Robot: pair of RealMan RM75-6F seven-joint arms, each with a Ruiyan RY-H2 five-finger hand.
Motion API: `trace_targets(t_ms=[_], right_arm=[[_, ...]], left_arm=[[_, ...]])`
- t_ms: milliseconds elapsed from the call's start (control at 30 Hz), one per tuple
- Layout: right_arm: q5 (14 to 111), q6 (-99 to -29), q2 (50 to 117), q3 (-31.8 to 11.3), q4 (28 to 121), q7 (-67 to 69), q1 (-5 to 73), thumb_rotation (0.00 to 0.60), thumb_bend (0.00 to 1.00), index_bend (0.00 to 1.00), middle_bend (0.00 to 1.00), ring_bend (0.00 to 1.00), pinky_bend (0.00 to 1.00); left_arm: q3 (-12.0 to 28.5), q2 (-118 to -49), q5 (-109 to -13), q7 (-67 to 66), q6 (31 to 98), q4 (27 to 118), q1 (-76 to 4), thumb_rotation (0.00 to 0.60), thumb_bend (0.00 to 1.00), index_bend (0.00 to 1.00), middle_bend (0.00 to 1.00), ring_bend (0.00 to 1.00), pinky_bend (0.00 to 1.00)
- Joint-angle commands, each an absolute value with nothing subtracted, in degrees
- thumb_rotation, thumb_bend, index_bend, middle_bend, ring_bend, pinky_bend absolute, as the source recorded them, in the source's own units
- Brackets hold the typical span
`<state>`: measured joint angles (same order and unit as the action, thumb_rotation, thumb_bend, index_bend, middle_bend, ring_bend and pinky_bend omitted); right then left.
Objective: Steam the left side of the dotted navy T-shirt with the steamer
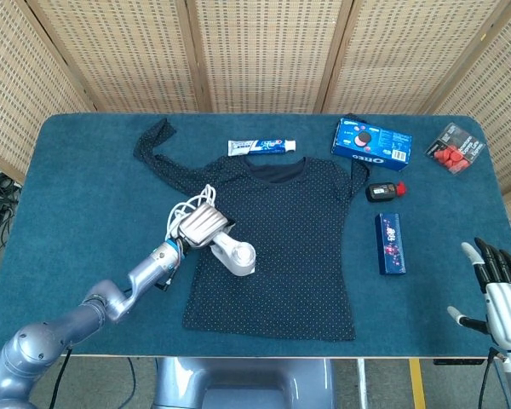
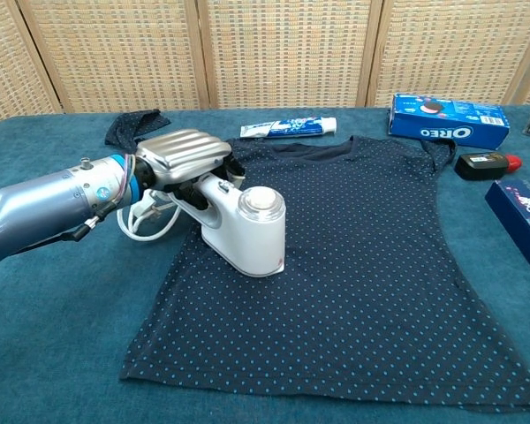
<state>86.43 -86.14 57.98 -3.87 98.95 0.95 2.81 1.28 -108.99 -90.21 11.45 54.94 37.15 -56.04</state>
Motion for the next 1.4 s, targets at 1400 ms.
trace_targets(t_ms=[1400], right_arm=[[87.59, -87.22, 57.59, -3.54, 99.56, 1.36, 2.37, 0.600, 0.00, 0.01, 0.00, 0.00, 0.00]], left_arm=[[-8.51, -111.42, -103.11, 13.13, 67.98, 39.48, -50.79, 0.600, 0.65, 1.00, 0.82, 0.71, 0.77]])
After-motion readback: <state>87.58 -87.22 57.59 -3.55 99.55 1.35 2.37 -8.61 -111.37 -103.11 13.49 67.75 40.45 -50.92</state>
